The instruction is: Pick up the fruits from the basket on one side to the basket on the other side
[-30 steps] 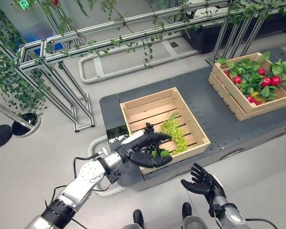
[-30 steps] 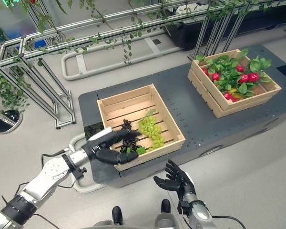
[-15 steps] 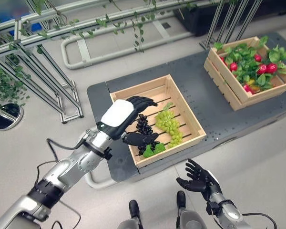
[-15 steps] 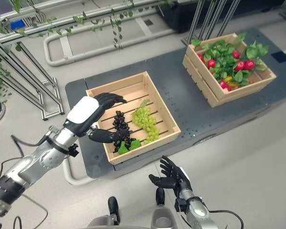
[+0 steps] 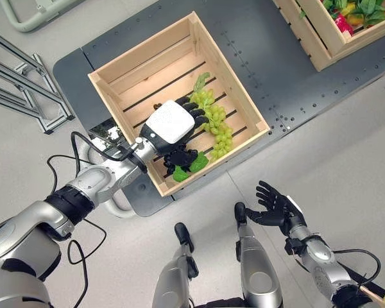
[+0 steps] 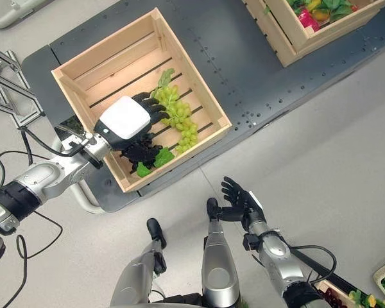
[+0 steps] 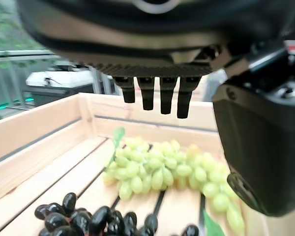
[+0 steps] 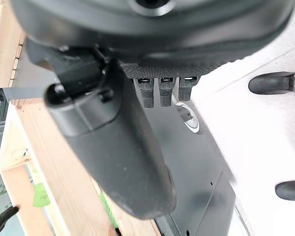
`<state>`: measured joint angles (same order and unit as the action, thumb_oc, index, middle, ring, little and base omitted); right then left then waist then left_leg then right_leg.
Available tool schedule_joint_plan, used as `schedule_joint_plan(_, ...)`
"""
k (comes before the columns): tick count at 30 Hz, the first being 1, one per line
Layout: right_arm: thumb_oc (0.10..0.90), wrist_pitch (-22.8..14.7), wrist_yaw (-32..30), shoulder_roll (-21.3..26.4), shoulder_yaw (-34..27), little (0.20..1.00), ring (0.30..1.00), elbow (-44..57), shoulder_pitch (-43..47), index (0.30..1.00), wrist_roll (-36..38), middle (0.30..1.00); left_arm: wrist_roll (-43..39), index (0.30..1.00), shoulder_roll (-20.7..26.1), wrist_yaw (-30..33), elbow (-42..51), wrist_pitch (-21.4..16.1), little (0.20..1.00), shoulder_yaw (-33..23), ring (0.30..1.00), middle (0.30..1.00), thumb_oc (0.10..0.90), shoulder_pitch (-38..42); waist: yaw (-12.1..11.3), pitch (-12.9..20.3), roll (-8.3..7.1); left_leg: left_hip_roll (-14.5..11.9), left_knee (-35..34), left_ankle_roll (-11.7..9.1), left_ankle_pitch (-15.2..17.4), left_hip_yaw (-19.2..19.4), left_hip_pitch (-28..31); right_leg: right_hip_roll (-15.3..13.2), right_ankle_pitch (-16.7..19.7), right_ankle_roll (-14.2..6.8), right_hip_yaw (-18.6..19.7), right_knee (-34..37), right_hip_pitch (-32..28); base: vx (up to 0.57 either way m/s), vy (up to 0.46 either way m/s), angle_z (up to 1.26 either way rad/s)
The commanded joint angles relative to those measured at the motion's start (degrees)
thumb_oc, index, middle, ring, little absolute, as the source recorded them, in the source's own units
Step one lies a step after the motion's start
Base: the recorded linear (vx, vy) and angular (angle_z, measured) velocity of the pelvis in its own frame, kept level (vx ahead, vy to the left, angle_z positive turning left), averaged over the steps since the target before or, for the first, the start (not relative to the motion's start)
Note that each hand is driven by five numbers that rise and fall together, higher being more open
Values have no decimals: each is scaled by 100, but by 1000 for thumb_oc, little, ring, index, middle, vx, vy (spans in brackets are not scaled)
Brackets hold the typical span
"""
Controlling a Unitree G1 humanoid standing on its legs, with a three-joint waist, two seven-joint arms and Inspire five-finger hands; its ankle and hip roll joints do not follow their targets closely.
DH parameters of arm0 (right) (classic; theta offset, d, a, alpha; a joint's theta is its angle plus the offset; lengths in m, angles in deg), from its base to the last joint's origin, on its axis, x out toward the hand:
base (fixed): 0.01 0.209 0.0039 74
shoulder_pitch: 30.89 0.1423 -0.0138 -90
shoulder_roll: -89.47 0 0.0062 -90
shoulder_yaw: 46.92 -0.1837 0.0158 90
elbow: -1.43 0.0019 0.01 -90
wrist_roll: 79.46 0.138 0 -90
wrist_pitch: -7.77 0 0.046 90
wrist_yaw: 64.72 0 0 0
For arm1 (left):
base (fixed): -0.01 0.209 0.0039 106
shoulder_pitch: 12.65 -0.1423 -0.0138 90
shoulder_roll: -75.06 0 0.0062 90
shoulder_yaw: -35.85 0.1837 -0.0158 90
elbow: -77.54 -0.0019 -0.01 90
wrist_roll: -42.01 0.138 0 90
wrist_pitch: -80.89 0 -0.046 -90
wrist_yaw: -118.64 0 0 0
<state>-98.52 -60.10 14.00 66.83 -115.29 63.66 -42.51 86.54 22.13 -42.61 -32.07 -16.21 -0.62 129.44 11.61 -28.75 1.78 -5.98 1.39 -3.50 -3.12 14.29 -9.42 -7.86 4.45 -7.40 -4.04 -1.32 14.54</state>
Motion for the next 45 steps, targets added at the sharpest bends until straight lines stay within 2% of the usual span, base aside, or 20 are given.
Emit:
schedule_joint_plan(1, 800, -558, 113, 111, 9, 900, 900, 418, -23, 900, 187, 900, 155, 900, 390, -739, 555, 295, 900, -205, 900, 900, 800, 556, 30, 108, -104, -107, 1314, -62, 483, -307, -799, 99, -362, 200, 104, -945, 476, -37, -13, 3)
schedule_joint_plan(5, 800, -569, 32, 86, -68, 900, 900, 463, -28, 900, 125, 900, 302, 900, 554, -1558, 1016, 534, 900, -226, 900, 900, 800, 804, -8, -24, -72, -111, 1418, -61, 489, -357, -863, 85, -391, 213, 54, -937, 411, -14, -17, 3)
schedule_joint_plan(7, 800, -571, 32, 79, -105, 900, 900, 471, -41, 900, 114, 900, 231, 900, 612, -1914, 1073, 477, 900, -254, 900, 900, 800, 862, -18, -54, -66, -114, 1425, -60, 484, -363, -878, 79, -387, 217, 27, -910, 388, -21, -17, 4)
schedule_joint_plan(10, 800, -568, -40, 60, -131, 900, 900, 440, -9, 900, 100, 900, 566, 900, 780, -2738, 1303, 567, 900, -212, 900, 900, 800, 1068, -73, -104, -36, -99, 1374, -64, 438, -385, -919, 56, -369, 211, -70, -822, 335, -43, -29, 3)
schedule_joint_plan(16, 800, -578, -37, -51, -110, 900, 900, 418, -31, 900, 125, 900, 607, 900, 833, -3250, 1353, 549, 900, -176, 900, 900, 800, 1321, -128, -104, -93, -100, 1423, -73, 446, -433, -962, 61, -360, 207, -163, -741, 242, -11, -49, 6)
schedule_joint_plan(19, 800, -630, -33, -115, -96, 900, 900, 353, -30, 900, 113, 900, 892, 900, 915, -3374, 1353, 474, 900, -222, 900, 900, 800, 1385, -173, -104, -121, -112, 1442, -83, 454, -448, -957, 63, -349, 205, -224, -664, 151, 13, -43, 3)
schedule_joint_plan(24, 800, -659, -22, -133, -86, 900, 900, 350, -27, 900, 163, 900, 1467, 900, 971, -3095, 1135, 569, 900, -191, 900, 900, 800, 1430, -190, -104, -144, -131, 1495, -100, 464, -449, -1003, 65, -338, 198, -263, -627, 132, 8, -33, 4)
schedule_joint_plan(29, 800, -703, -23, -188, 13, 900, 900, 348, -9, 900, 184, 900, 1853, 900, 837, -2810, 928, 776, 900, -255, 900, 900, 800, 1291, -192, -104, -190, -162, 1592, -106, 496, -454, -1084, 95, -345, 218, -256, -634, 159, 12, -7, 0)
schedule_joint_plan(38, 800, -766, -113, -252, 249, 900, 900, 384, 140, 900, 292, 900, 2567, 900, 262, -2158, 133, 1342, 900, -79, 900, 900, 800, 1144, -159, -104, -314, -214, 1729, -125, 523, -403, -1281, 169, -337, 235, -184, -651, 309, 0, 0, 0)
schedule_joint_plan(45, 800, -745, -205, -294, 358, 900, 900, 438, 305, 900, 275, 900, 2819, 900, -264, -1745, -465, 1545, 900, -95, 900, 900, 800, 1040, -96, -104, -371, -286, 1986, -146, 553, -381, -1591, 208, -384, 270, -130, -873, 616, 0, 0, 0)
